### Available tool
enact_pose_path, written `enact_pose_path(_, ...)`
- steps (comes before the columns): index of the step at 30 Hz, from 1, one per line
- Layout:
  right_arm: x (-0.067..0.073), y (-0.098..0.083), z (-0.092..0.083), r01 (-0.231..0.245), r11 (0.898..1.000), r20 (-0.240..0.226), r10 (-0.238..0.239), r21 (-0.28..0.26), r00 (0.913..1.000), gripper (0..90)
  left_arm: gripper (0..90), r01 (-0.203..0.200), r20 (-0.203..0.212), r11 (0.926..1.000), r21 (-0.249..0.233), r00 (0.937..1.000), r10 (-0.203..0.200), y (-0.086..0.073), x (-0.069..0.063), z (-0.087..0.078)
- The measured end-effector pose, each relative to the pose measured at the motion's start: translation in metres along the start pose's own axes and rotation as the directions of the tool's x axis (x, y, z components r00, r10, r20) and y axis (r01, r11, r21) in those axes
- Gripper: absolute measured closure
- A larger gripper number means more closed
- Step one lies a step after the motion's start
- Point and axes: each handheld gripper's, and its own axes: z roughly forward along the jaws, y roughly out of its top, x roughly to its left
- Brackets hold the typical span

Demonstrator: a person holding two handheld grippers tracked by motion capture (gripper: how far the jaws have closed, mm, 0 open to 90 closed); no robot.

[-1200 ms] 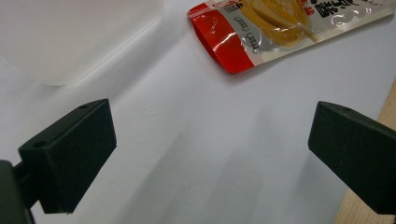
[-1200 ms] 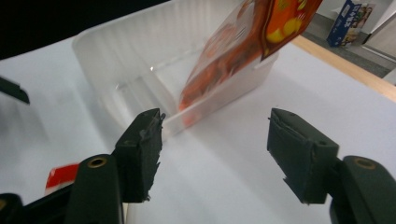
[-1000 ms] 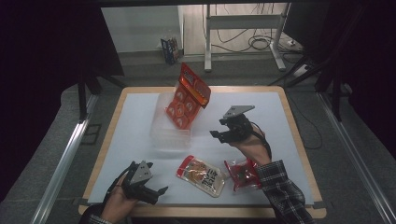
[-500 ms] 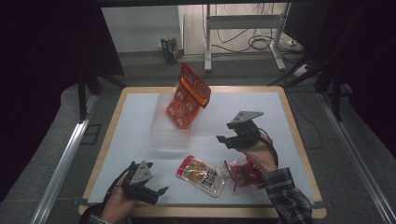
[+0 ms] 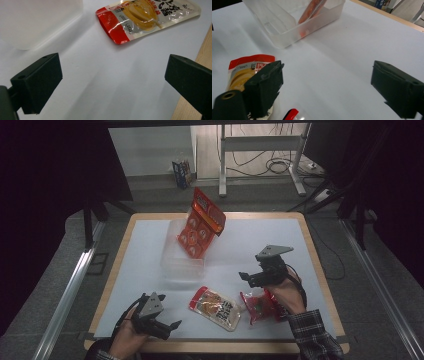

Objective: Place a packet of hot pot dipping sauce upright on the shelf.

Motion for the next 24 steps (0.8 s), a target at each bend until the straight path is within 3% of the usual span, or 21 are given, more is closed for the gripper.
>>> enact_pose_path(6, 0.003, -0.008, -0.007, -0.014, 1.0, 0.031, 0.014, 0.003, 0.9994, 2.3, 1.1, 0.006, 0.018, 0.9997, -0.025, 0.9998, -0.006, 0.004, -0.002, 0.002)
enact_pose_path(10, 0.004, -0.015, -0.014, -0.017, 1.0, 0.028, 0.017, -0.002, 0.9995, 0.2, 1.0, 0.01, 0.038, 0.9993, -0.036, 0.9992, -0.008, 0.009, -0.007, 0.007)
enact_pose_path(15, 0.002, -0.024, -0.02, -0.034, 0.999, 0.034, 0.034, 0.009, 0.9989, 0.0, 0.4, -0.007, 0.073, 0.9989, -0.045, 0.9973, 0.01, 0.018, -0.015, 0.016)
enact_pose_path(18, 0.001, -0.029, -0.024, -0.05, 0.999, 0.035, 0.05, 0.008, 0.9981, 0.0, 0.2, -0.023, 0.1, 0.9984, -0.052, 0.9946, 0.028, 0.025, -0.02, 0.021)
enact_pose_path(21, -0.001, -0.035, -0.029, -0.044, 0.999, 0.049, 0.043, 0.012, 0.9979, 0.0, 1.1, -0.004, 0.151, 0.9972, -0.075, 0.9884, 0.016, 0.034, -0.023, 0.026)
enact_pose_path(24, -0.002, -0.041, -0.032, -0.05, 0.999, 0.053, 0.049, 0.016, 0.9974, 0.0, 3.8, -0.021, 0.162, 0.9962, -0.084, 0.9861, 0.035, 0.043, -0.028, 0.034)
